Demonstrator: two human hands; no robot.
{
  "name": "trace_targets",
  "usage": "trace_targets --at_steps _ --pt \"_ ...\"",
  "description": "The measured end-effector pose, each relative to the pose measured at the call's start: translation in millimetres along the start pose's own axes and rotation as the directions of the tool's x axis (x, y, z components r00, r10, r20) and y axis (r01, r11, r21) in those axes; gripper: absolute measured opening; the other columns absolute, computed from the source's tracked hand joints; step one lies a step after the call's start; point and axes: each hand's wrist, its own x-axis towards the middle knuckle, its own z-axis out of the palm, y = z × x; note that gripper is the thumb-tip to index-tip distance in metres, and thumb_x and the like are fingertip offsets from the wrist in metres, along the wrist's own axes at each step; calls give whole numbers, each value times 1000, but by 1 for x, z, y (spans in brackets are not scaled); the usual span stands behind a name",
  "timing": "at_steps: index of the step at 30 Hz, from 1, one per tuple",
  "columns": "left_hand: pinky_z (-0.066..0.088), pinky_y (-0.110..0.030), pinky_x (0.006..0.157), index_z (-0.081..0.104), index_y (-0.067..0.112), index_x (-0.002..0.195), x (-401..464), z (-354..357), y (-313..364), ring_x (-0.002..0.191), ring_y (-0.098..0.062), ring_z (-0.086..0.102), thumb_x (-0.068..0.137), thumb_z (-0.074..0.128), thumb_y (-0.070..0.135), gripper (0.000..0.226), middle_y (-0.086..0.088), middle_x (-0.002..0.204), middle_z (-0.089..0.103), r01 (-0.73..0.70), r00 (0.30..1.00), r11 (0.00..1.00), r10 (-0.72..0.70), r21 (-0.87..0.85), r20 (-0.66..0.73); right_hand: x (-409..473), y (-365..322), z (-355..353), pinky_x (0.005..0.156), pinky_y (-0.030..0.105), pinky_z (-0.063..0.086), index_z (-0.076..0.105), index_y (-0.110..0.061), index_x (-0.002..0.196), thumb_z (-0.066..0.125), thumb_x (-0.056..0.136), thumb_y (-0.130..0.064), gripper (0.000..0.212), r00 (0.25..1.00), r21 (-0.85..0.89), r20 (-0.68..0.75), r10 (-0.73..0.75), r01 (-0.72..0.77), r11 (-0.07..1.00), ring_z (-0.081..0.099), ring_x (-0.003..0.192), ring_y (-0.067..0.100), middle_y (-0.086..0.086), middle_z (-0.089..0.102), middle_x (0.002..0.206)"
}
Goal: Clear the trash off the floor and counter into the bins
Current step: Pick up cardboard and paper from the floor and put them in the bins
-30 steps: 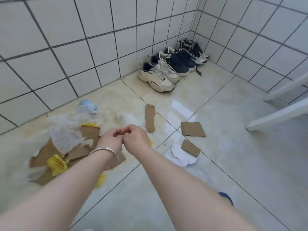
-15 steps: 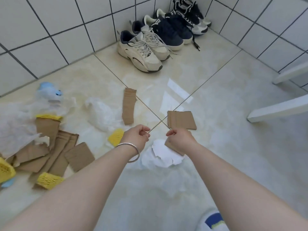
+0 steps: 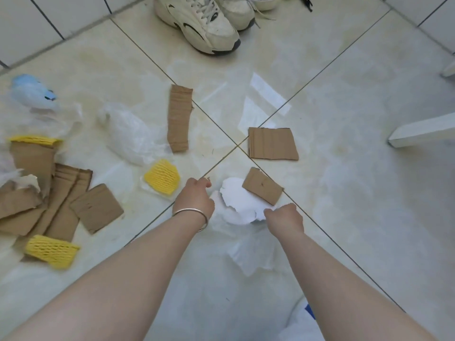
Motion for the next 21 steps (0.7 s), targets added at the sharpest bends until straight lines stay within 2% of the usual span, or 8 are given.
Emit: trace_targets --at_steps 2,4,6,8,11,14,18,21 --pt "43 -33 95 46 17 131 4 0 -2 117 -27 53 86 48 5 47 -9 132 44 41 999 999 -41 21 9 1 4 8 52 25 38 50 0 106 54 85 -24 32 994 125 57 95 -102 987 60 72 28 12 62 97" --pt "43 -33 97 47 15 131 8 0 -3 118 -28 52 85 45 3 47 -11 131 47 53 999 998 -53 16 -5 2 3 18 58 27 48 58 -3 94 56 84 -29 28 988 189 112 111 -131 973 62 62 26 14 68 88" --pt "43 -33 99 51 17 128 12 -1 -1 120 -28 51 88 41 6 43 -11 131 52 72 997 997 -71 -34 13 3 0 28 78 34 54 60 -4 90 59 83 -33 29 988 251 117 102 -129 959 66 76 30 15 70 90" --pt "43 -30 97 55 21 125 13 -1 1 118 -28 53 91 39 13 38 -9 130 56 94 995 990 -89 -109 53 4 -6 35 86 36 53 59 -5 84 61 82 -35 30 989 294 116 90 -121 948 66 84 30 14 69 89" --pt "42 -27 96 55 20 124 12 -1 1 118 -24 54 89 51 19 35 -5 128 60 59 993 984 -39 -168 115 4 -12 41 76 33 48 52 -10 66 63 81 -36 32 986 337 135 99 -140 931 57 77 29 11 66 84" --pt "41 -22 92 56 19 124 10 0 -2 114 -21 57 82 61 14 42 -3 124 62 31 991 985 -8 -168 136 3 -18 44 69 30 40 49 -12 58 62 83 -32 35 981 383 158 114 -167 908 51 74 26 6 59 69" --pt "40 -20 89 63 17 120 12 -4 -5 114 -22 58 83 62 15 37 -5 124 64 20 995 986 -3 -167 101 -5 -30 49 49 27 33 46 -12 58 65 84 -23 33 964 434 248 92 -195 879 41 50 20 4 47 58" --pt "41 -25 89 64 8 117 14 -13 -12 117 -27 57 86 62 17 33 -12 126 63 39 999 975 -31 -219 40 -16 -42 52 43 23 28 49 -13 66 62 87 -19 25 940 476 342 25 -196 857 38 49 14 2 48 60"
